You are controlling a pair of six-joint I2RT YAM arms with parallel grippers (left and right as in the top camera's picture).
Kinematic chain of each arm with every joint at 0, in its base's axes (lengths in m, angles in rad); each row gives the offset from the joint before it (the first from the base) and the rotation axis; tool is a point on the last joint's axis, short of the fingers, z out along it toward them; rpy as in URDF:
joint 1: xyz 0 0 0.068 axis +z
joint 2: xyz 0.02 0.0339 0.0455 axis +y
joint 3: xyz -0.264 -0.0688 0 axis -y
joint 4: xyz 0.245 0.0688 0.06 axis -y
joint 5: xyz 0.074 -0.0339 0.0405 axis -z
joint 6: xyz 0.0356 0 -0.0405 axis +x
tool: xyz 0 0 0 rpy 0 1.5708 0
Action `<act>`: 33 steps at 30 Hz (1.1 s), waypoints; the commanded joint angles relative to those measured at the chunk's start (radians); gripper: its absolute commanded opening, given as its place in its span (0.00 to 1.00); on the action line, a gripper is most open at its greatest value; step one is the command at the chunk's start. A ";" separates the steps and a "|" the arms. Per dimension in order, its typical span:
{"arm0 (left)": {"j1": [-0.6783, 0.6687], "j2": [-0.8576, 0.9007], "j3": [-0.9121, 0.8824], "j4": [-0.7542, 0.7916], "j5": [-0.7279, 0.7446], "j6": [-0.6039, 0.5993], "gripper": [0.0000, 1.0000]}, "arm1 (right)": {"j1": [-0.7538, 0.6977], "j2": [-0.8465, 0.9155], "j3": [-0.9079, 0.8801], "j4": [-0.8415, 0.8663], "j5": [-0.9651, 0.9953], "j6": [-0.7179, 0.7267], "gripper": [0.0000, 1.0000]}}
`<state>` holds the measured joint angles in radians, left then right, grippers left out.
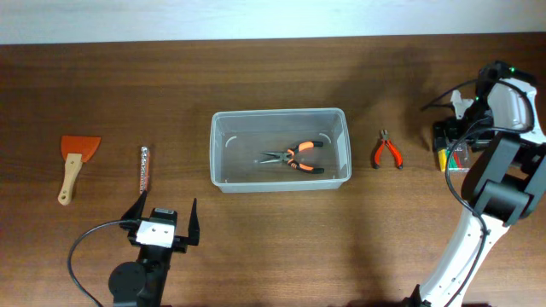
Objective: Pack container
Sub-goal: 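Lower the right gripper and grasp the screwdriver pack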
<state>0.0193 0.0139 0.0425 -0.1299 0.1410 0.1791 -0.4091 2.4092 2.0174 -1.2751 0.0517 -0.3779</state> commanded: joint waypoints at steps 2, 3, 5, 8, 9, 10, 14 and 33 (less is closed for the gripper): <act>0.005 -0.008 -0.006 0.003 -0.008 -0.009 0.99 | 0.010 0.034 -0.006 0.002 0.002 0.013 0.99; 0.005 -0.008 -0.006 0.003 -0.007 -0.009 0.99 | 0.010 0.034 -0.006 0.002 0.012 0.013 0.99; 0.005 -0.008 -0.006 0.003 -0.008 -0.009 0.99 | 0.010 0.034 -0.006 0.003 0.016 0.013 0.98; 0.005 -0.008 -0.006 0.003 -0.007 -0.009 0.99 | 0.010 0.034 -0.006 0.005 0.015 0.016 0.98; 0.005 -0.008 -0.006 0.003 -0.007 -0.009 0.99 | 0.011 0.034 -0.006 0.006 0.013 0.016 0.99; 0.005 -0.008 -0.006 0.003 -0.007 -0.009 0.99 | 0.012 0.034 -0.006 0.005 0.013 0.016 0.99; 0.005 -0.008 -0.006 0.003 -0.008 -0.009 0.99 | 0.012 0.034 -0.006 0.005 0.013 0.017 0.98; 0.005 -0.008 -0.006 0.003 -0.008 -0.009 0.99 | 0.011 0.034 -0.006 0.004 0.009 0.047 0.84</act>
<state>0.0193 0.0139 0.0425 -0.1299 0.1410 0.1791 -0.4076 2.4268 2.0174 -1.2747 0.0525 -0.3420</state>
